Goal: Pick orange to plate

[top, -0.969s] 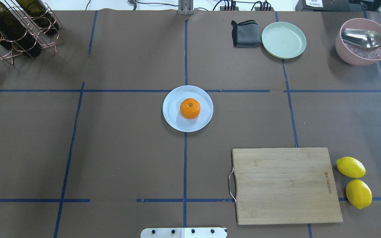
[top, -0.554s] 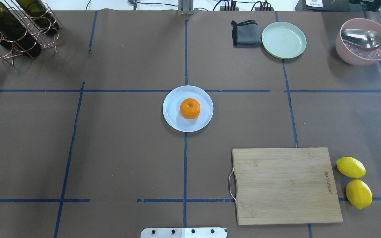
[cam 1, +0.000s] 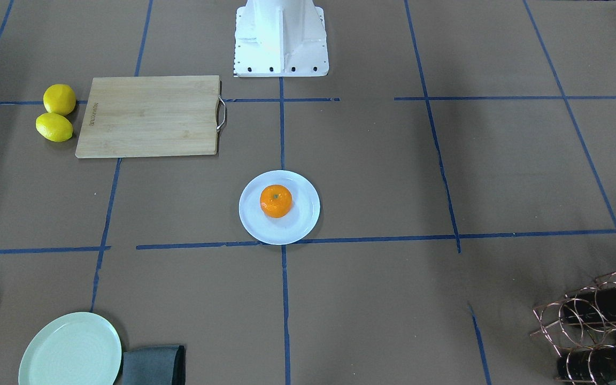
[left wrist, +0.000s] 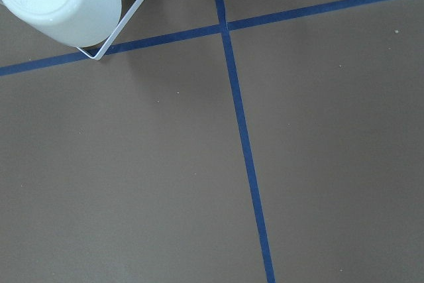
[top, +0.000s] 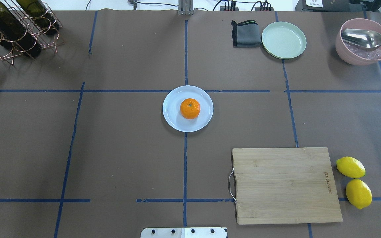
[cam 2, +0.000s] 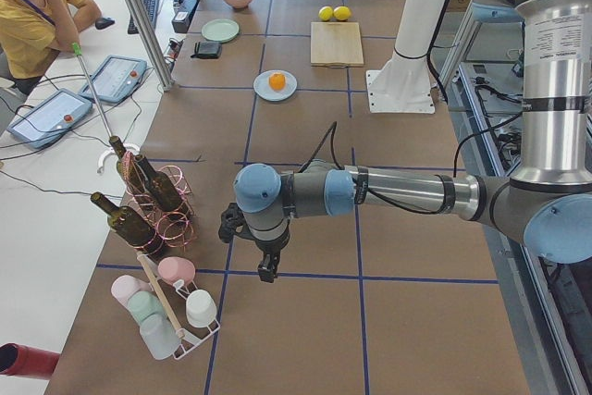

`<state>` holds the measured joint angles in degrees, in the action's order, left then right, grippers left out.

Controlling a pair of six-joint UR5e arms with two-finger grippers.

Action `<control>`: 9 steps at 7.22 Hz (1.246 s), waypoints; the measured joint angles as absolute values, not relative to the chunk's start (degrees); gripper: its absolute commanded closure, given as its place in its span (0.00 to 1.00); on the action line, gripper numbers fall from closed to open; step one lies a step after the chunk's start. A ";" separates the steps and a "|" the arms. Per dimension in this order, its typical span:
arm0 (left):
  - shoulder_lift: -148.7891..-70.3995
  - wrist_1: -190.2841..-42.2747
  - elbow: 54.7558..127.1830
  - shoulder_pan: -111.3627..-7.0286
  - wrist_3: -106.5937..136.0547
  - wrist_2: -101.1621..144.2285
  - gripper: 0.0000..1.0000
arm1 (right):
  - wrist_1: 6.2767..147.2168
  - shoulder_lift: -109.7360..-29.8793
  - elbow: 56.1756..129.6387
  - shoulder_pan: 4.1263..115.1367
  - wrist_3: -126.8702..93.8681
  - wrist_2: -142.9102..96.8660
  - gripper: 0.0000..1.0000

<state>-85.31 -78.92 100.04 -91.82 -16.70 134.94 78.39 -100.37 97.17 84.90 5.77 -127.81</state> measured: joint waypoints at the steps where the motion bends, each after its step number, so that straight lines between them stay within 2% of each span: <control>1: -85.33 -78.93 100.07 -91.82 -16.70 134.94 0.00 | 75.99 -100.30 96.01 84.90 5.62 -128.30 0.00; 9: -85.31 -78.92 100.43 -91.85 -16.61 135.00 0.00 | 74.38 -100.19 95.36 84.90 5.51 -129.99 0.00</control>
